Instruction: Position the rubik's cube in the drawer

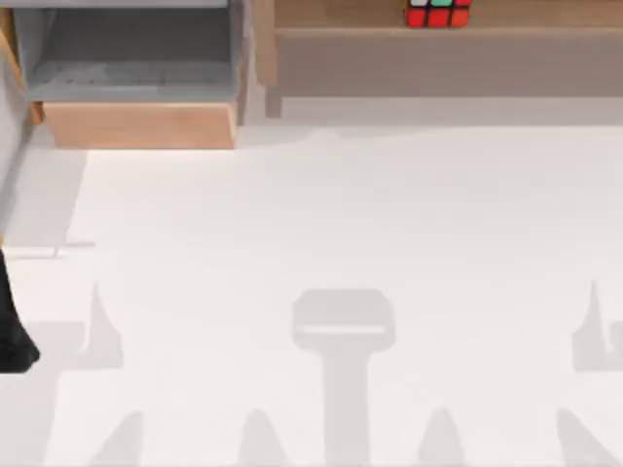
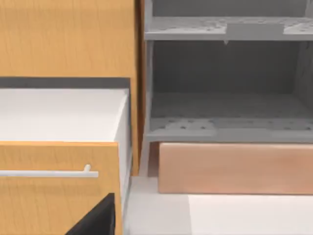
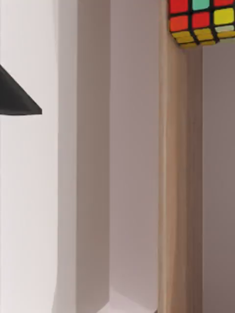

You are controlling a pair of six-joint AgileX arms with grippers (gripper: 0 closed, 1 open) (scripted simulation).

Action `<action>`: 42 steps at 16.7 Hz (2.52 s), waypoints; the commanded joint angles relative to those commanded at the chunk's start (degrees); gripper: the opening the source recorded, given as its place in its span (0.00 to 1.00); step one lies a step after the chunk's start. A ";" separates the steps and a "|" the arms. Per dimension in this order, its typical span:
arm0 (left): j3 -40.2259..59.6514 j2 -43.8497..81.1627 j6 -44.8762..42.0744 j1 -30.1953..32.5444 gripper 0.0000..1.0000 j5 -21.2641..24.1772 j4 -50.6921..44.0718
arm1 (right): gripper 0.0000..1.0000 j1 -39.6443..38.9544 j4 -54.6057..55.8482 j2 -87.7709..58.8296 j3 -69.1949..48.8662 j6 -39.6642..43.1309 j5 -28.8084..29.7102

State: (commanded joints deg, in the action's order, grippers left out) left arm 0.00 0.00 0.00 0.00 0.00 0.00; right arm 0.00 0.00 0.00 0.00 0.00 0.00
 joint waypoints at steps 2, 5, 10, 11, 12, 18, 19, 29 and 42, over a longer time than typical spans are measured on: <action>0.00 0.00 0.00 0.00 1.00 0.00 0.00 | 1.00 0.00 0.00 0.00 0.00 0.00 0.00; 1.99 3.29 -0.10 1.44 1.00 -1.41 0.18 | 1.00 0.00 0.00 0.00 0.00 0.00 0.00; 13.30 20.15 -0.34 8.02 1.00 -8.07 3.13 | 1.00 0.00 0.00 0.00 0.00 0.00 0.00; 16.80 25.13 -0.29 9.76 1.00 -9.86 4.39 | 1.00 0.00 0.00 0.00 0.00 0.00 0.00; 20.70 30.53 -0.19 11.61 1.00 -11.76 5.92 | 1.00 0.00 0.00 0.00 0.00 0.00 0.00; 49.76 68.64 1.35 24.09 1.00 -24.42 19.03 | 1.00 0.00 0.00 0.00 0.00 0.00 0.00; 54.88 75.31 1.61 26.27 1.00 -26.51 21.45 | 1.00 0.00 0.00 0.00 0.00 0.00 0.00; 93.79 127.51 0.13 45.40 1.00 -43.09 37.79 | 1.00 0.00 0.00 0.00 0.00 0.00 0.00; 102.40 141.43 -0.79 49.83 1.00 -47.15 39.47 | 1.00 0.00 0.00 0.00 0.00 0.00 0.00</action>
State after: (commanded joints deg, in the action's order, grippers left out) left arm 102.40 141.43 -0.79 49.83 -47.15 39.47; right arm 0.00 0.00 0.00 0.00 0.00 0.00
